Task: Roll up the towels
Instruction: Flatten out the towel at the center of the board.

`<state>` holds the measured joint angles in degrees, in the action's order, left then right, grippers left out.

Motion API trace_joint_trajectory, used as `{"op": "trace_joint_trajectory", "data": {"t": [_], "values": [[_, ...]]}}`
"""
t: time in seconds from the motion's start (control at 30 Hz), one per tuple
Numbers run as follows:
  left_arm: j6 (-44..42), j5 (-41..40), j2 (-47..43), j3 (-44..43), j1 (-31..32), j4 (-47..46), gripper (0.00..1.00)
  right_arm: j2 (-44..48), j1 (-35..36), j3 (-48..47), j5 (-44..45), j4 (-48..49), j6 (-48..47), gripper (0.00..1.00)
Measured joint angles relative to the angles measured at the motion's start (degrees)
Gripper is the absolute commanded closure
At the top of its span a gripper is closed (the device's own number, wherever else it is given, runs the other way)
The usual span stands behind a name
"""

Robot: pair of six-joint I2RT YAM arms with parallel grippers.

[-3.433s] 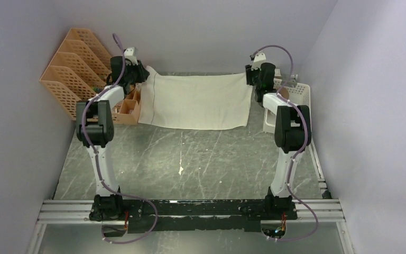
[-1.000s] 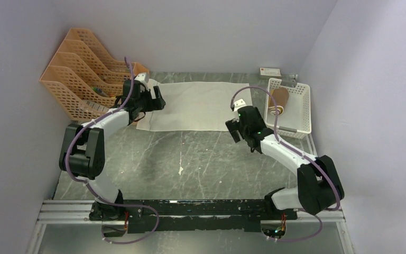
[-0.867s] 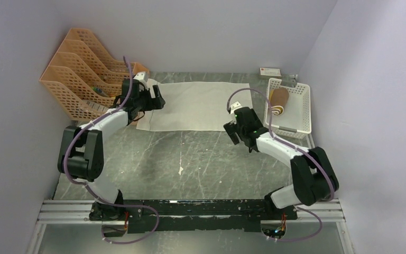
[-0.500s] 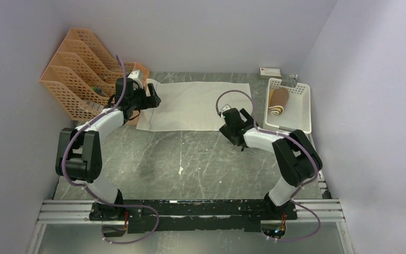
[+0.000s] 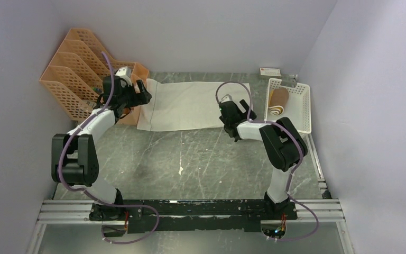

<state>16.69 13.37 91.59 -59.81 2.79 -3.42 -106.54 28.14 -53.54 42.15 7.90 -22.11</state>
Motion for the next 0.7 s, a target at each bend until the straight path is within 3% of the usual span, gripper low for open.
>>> {"op": "trace_joint_trajectory", "data": {"t": [0.4,0.5,0.57,0.7], "values": [[-0.8,1.9,-1.3,0.1,-2.4,0.3,0.04,-1.8,-8.2,-1.2,2.0,2.2,-0.3,0.02],[-0.8,2.4,-1.4,0.2,-2.6,0.3,0.04,-2.0,-8.1,-1.2,2.5,2.8,-2.4,0.1],[-0.9,2.5,-1.4,0.2,-2.7,0.3,0.03,-2.0,-8.1,-1.0,2.5,3.2,-3.4,0.26],[-0.9,2.8,-1.7,0.2,-3.0,0.4,0.03,-1.9,-7.9,-0.4,3.0,3.8,-5.3,0.27]]}}
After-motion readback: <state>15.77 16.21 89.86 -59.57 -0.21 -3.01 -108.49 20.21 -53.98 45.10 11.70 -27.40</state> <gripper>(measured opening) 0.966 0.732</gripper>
